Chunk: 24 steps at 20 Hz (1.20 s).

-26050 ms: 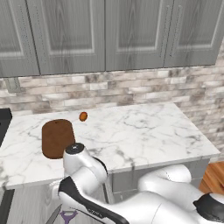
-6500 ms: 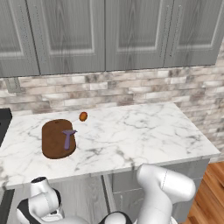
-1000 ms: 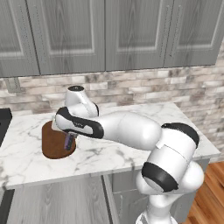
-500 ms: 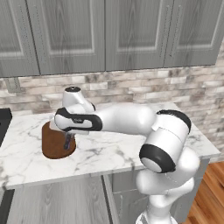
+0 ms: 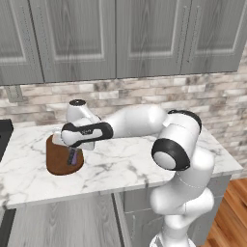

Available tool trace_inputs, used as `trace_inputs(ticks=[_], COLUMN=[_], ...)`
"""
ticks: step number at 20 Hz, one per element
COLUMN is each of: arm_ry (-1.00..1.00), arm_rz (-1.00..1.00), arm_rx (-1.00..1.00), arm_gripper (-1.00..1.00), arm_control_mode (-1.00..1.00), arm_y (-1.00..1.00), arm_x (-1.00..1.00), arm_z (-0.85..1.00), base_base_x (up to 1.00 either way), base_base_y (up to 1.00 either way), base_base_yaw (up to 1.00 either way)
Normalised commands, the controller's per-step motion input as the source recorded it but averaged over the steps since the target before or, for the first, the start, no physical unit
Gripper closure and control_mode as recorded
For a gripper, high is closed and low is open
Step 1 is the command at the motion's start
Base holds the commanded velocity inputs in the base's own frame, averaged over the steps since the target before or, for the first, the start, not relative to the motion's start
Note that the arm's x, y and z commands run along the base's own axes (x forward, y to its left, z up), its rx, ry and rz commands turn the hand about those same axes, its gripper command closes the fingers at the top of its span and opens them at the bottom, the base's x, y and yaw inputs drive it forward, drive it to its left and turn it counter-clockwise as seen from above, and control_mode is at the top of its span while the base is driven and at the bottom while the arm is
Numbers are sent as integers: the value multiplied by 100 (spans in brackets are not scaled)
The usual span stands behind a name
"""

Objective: Open the drawer on the left and place the cutting tools on the cutting board.

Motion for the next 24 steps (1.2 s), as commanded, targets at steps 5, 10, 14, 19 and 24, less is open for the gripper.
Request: trace_inputs(ticks=[5, 10, 14, 19, 24], arm_ry=[0, 0, 0, 3, 4], arm_rz=[0, 3, 2, 5, 6], arm_rx=[0, 0, 0, 0, 0], arm_gripper=[100, 100, 100, 100, 100], arm_control_mode=[-100, -100, -100, -100, -100], arm_y=[13, 13, 1, 0, 0], arm_x=[25, 9, 11, 26, 33], arm_z=[-9, -16, -11, -14, -10], base_base_x=[0, 0, 0, 0, 0], base_base_y=[0, 0, 0, 0, 0], base_base_yaw=[0, 0, 0, 0, 0])
